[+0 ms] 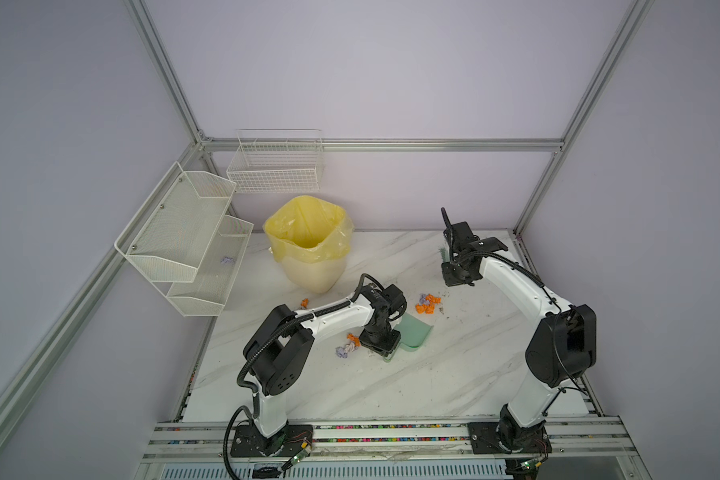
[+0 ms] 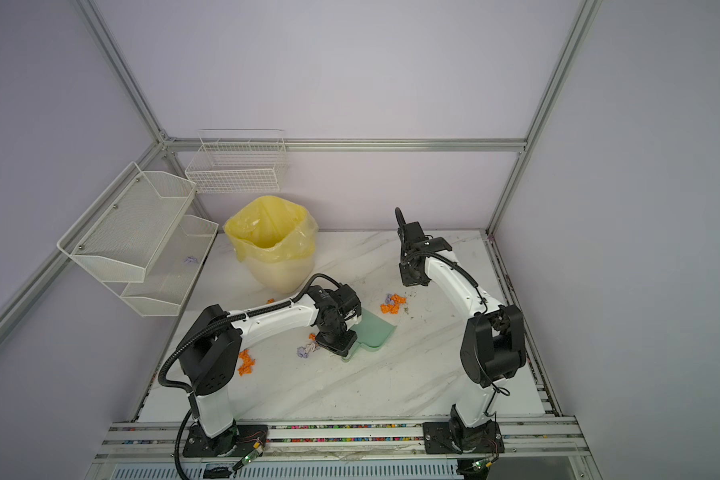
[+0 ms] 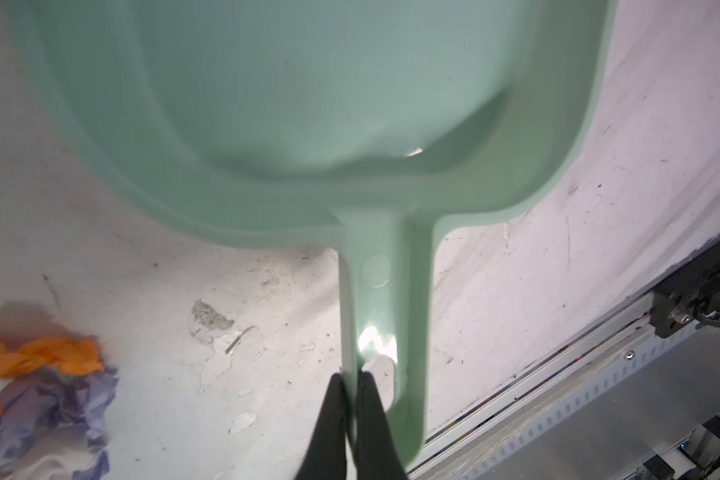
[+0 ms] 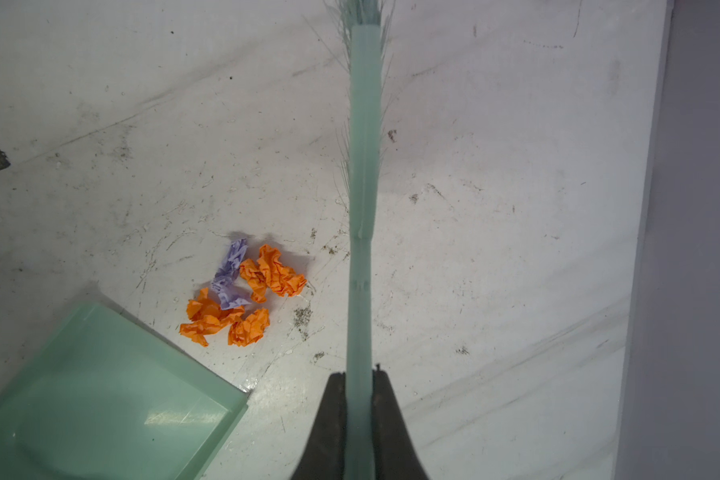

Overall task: Sweep away the paper scraps from the table
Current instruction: 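Bring the brush behind the scraps beside the dustpan with the right gripper, then sweep scraps into the dustpan with the right gripper's brush while the left holds it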

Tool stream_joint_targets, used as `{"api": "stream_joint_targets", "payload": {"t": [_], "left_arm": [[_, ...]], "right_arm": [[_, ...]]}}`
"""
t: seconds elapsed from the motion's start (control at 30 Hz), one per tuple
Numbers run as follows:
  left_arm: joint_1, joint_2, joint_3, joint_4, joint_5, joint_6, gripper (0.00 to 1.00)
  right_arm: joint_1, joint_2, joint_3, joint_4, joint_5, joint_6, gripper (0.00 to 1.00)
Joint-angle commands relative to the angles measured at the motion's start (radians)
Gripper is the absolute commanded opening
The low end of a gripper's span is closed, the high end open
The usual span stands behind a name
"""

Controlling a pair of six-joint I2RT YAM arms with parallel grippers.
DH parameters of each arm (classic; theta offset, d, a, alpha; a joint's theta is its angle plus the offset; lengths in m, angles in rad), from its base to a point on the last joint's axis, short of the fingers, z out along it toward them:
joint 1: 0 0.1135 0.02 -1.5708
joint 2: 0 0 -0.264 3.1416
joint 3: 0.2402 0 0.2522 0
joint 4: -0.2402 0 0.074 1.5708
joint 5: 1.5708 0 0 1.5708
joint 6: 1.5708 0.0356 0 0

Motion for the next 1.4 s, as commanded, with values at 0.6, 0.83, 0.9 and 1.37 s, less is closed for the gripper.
{"api": "stream_joint_targets", "payload": {"t": [0.6,0.83,0.9,1.37], "left_arm": [[0.036,0.070,0.174,-0.023,0.069,0.040,0.00],[0.043,0.091,0.202,-0.033,0.075,0.051,0.00],[0.045,0.092,0.206,-0.034,0.074,0.052,0.00],[0.052,0.094,0.218,-0.045,0.063,0.061,0.00]], "right_arm": [[0.194,0.029,-0.033,-0.137,-0.012,0.063,0.00],[0.278,-0.004,-0.086,-0.150,-0.090,0.120,0.00],[0.301,-0.033,-0.105,-0.149,-0.106,0.144,0.00],[0.328,-0.259,-0.126,-0.144,-0.154,0.292,0.00]]}}
